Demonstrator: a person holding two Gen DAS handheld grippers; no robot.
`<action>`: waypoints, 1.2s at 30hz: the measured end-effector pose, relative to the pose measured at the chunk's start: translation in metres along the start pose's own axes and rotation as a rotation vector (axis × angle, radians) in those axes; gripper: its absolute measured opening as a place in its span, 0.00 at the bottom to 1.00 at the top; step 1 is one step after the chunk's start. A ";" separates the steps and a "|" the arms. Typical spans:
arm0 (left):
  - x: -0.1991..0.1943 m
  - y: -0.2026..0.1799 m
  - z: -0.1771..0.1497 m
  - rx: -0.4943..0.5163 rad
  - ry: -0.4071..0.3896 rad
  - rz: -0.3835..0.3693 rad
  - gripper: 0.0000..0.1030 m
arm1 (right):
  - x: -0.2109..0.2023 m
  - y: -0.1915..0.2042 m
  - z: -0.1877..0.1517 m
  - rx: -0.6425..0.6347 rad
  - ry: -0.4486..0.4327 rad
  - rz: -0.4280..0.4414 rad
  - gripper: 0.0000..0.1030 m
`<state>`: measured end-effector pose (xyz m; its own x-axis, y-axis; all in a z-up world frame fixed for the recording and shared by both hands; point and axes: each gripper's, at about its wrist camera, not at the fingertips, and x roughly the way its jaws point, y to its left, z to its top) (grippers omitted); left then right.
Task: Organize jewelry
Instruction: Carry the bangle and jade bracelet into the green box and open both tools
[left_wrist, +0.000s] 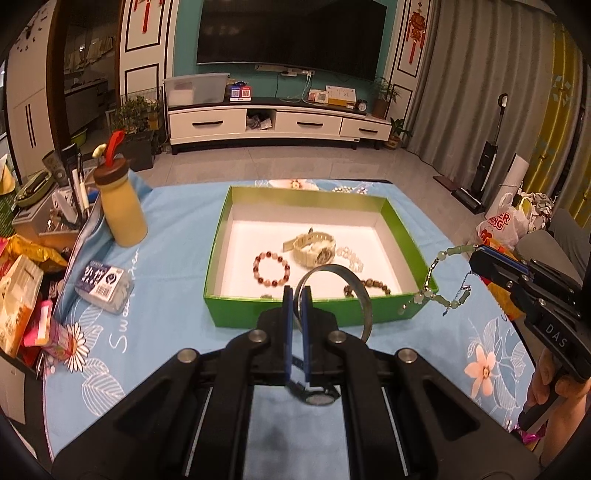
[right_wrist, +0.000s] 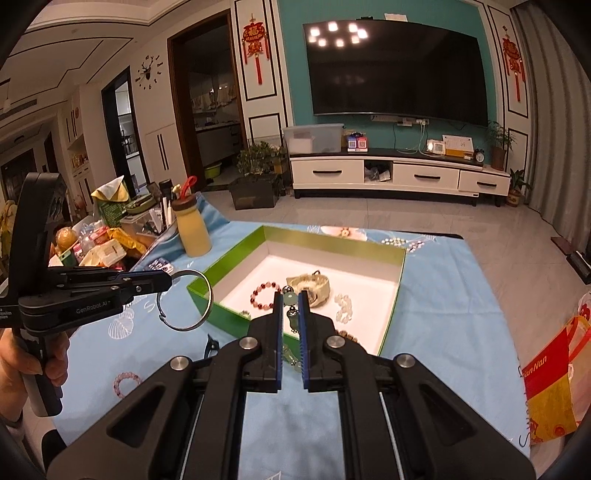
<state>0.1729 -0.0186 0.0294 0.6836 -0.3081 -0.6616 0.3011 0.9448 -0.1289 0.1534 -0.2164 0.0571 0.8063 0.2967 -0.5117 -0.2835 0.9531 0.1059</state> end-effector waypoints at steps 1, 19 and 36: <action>0.002 -0.001 0.003 0.000 -0.003 0.001 0.04 | 0.000 -0.002 0.002 0.002 -0.003 -0.001 0.07; 0.047 -0.006 0.040 -0.010 0.001 0.004 0.04 | 0.024 -0.029 0.019 0.046 -0.022 -0.016 0.07; 0.084 0.029 0.056 -0.114 0.068 0.024 0.02 | 0.052 -0.050 0.024 0.097 0.017 -0.014 0.07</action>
<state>0.2767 -0.0235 0.0114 0.6417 -0.2806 -0.7138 0.2052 0.9596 -0.1927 0.2223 -0.2476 0.0459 0.8005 0.2831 -0.5283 -0.2202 0.9587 0.1800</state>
